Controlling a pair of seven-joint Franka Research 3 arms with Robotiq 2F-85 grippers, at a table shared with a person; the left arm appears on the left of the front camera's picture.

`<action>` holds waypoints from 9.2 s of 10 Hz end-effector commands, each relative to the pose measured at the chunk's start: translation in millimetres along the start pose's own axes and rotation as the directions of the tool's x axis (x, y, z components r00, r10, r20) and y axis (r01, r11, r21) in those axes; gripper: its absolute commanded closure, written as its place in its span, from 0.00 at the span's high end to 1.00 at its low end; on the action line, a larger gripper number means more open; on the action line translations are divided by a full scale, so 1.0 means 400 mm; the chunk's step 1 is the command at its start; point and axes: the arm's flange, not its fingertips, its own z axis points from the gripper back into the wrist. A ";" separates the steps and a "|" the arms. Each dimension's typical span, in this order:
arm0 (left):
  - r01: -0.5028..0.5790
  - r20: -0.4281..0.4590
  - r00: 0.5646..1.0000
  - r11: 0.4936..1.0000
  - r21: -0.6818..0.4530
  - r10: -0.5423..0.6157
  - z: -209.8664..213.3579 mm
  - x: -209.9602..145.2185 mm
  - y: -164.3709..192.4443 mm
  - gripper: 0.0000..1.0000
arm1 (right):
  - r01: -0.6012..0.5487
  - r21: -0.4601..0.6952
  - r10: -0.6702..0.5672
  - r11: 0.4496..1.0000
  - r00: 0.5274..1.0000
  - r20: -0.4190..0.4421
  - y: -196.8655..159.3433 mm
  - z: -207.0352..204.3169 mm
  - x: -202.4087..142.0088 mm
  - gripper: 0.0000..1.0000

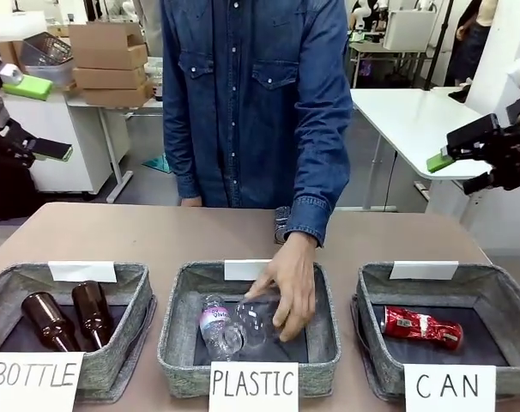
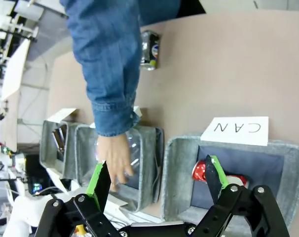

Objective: Sort the can waste into the basket.
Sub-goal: Pick up the can waste from the table and place it in the right Fabric basket.

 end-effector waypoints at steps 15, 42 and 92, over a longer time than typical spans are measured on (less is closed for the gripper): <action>0.021 0.008 1.000 1.000 -0.022 -0.021 -0.002 0.003 0.000 1.00 | -0.104 -0.190 0.057 0.976 0.969 -0.240 0.163 -0.762 0.215 1.00; 0.021 0.008 1.000 1.000 -0.022 -0.021 -0.002 0.003 0.000 1.00 | -0.298 -0.401 0.056 0.866 0.856 -0.513 0.192 -1.157 0.311 0.00; 0.021 0.008 1.000 1.000 -0.022 -0.021 -0.002 0.003 0.000 1.00 | 0.080 0.475 -0.061 0.876 0.997 -0.055 0.128 -0.101 0.025 1.00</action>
